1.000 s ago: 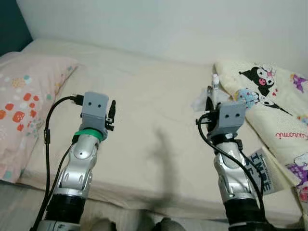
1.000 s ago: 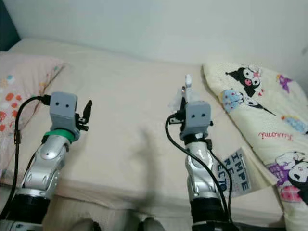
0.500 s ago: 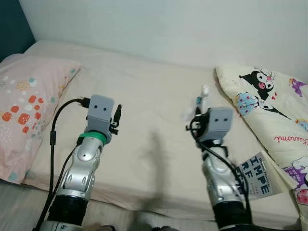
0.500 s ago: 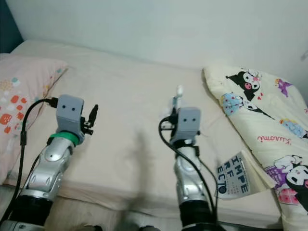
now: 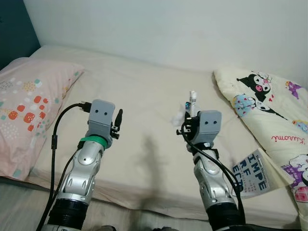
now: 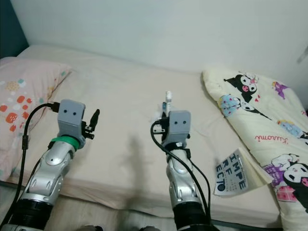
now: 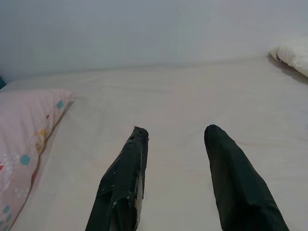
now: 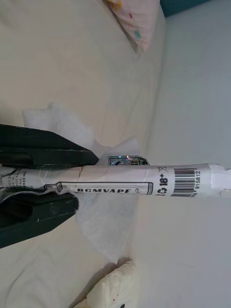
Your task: Clean up the room
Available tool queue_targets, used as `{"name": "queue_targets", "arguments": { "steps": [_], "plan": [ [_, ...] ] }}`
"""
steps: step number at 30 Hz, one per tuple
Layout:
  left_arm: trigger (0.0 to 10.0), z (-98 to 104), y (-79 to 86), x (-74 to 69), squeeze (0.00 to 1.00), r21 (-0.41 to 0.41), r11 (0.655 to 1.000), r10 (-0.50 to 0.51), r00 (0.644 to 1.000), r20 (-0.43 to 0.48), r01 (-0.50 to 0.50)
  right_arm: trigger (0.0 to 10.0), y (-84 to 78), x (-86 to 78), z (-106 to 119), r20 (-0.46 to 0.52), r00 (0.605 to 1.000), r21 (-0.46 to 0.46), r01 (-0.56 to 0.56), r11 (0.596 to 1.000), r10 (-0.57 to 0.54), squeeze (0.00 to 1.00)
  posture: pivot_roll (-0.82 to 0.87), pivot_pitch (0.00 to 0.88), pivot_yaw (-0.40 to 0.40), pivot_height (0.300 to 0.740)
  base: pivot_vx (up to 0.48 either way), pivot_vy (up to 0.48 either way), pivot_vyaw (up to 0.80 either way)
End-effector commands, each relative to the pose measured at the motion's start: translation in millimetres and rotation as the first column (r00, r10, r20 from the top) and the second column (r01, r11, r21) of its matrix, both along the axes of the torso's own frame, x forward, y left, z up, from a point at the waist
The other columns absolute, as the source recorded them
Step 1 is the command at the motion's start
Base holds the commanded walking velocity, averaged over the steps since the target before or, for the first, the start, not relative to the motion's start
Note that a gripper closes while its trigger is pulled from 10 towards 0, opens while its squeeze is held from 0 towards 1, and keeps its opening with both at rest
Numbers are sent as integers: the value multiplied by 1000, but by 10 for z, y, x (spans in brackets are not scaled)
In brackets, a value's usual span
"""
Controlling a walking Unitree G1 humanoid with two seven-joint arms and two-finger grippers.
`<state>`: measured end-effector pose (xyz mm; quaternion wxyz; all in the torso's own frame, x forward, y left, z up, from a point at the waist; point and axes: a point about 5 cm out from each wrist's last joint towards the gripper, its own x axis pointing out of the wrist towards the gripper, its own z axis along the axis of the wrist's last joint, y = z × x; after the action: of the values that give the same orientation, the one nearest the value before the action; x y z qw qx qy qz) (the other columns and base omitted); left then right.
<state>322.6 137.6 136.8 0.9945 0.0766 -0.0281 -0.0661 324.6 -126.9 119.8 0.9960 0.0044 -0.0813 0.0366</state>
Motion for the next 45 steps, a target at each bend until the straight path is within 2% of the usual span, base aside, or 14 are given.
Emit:
{"name": "queue_targets", "arguments": {
  "steps": [1, 29, 33, 45],
  "plan": [
    [10000, -42, -22, -29, 0, 0, 1000, -11, 1000, -12, 11, 10000, -19, -7, -37, -15, 1000, 2, 2, 1000, -2, 0, 33, 0, -8, 740, -266, 0, 0],
    [10000, -12, 29, -19, 0, 16, 1000, -9, 1000, -1, 9, 10000, 52, 10, -29, -5, 1000, 18, -27, 999, 28, 0, 42, 0, 2, 740, -356, 0, 0],
    [10000, -7, 30, -17, 0, 17, 1000, -11, 1000, 1, 11, 10000, 81, 8, -30, -5, 997, 18, -73, 997, 73, 0, 43, 0, 2, 740, -342, 0, 0],
    [10000, -28, 12, -22, 0, 38, 999, -4, 999, -35, 5, 10000, 83, 17, -20, 4, 996, -3, -91, 996, 91, 0, 49, 0, 0, 740, 0, 0, 788]
  ]
}}
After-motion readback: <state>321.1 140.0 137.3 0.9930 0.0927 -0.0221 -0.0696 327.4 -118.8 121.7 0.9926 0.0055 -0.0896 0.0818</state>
